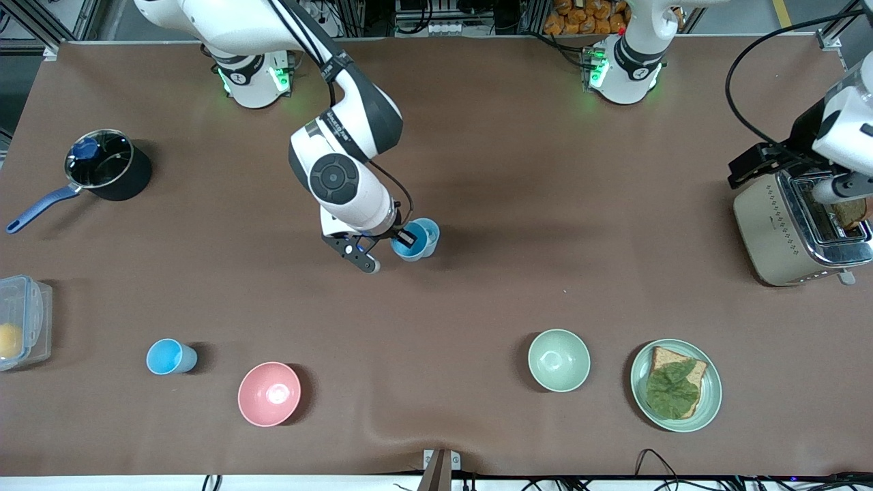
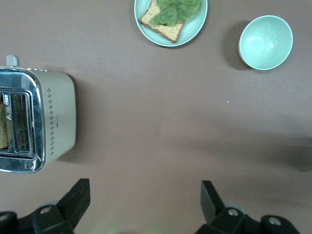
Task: Stack blue cups with both arms
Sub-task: 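Carry the blue cup over the placed cup and lower it inside with the right gripper, then open the right gripper to release the stacked cup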
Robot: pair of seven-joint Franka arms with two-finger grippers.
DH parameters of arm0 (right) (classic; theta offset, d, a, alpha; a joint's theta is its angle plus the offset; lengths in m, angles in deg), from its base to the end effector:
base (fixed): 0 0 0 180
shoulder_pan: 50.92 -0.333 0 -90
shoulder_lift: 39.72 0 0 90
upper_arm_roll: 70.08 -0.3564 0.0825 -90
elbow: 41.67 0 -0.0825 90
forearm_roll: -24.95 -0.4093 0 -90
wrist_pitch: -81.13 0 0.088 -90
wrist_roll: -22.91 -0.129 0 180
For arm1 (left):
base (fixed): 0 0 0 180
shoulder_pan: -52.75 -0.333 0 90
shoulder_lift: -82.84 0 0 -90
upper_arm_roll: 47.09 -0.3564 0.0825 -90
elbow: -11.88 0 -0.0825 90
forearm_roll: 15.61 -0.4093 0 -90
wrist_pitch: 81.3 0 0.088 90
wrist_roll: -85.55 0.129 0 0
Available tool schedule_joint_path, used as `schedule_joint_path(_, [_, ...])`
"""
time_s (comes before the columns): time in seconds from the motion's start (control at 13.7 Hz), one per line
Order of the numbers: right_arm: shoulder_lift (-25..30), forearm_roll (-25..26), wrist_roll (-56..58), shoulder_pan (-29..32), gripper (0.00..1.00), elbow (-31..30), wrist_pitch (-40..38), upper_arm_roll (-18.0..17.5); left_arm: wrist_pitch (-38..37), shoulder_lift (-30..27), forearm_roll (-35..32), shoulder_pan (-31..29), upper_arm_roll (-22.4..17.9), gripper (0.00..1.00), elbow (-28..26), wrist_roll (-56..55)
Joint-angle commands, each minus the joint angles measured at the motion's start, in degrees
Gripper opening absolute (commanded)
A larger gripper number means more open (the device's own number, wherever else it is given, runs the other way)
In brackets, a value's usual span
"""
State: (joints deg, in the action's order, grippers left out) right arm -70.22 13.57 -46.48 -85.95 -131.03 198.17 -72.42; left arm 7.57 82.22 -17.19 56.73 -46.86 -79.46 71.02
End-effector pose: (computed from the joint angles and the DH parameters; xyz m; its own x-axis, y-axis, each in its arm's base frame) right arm 0.5740 0.4517 0.3347 0.7755 -0.5989 -0.1998 -0.6132 -0.7898 -0.0127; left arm 0.5715 -0.0385 0.6359 0.9834 0.1796 -0.0243 0.1787 -0.9833 -0.0348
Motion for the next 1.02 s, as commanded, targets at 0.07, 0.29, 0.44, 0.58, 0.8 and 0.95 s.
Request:
schedule_joint_path(0.07, [-0.5,-1.1,-2.4,-2.5,0.00,-0.7,-0.2,0.6,1.4,0.2,1.3,0.2,-0.3,1.00,-1.6,1.8])
schedule_joint_path(0.29, [-0.9,-1.1,-3.1,-2.5,0.00,-0.6,-0.1,0.6,1.7,0.3,0.4,-0.1,-0.3,1.00,-1.4,3.1])
schedule_joint_path(0.44, [-0.9,-0.8,-2.8,-1.8,0.82,-0.6,-0.2,0.6,3.0,0.7,0.1,-0.2,-0.5,1.00,-1.4,6.5])
schedule_joint_path(0.58, [-0.4,0.1,-2.9,-1.6,1.00,-0.4,-0.6,0.8,2.9,0.5,0.6,-0.8,-0.5,1.00,-1.7,6.5])
schedule_joint_path(0.8, [2.9,1.1,1.3,2.6,1.00,0.1,-3.2,2.6,2.2,0.1,0.9,-1.0,-0.5,1.00,-1.7,6.6])
schedule_joint_path(0.95, [4.3,2.5,14.7,7.5,1.00,-0.1,-8.3,3.1,1.8,0.0,1.7,-1.0,-0.6,1.00,-1.5,6.5])
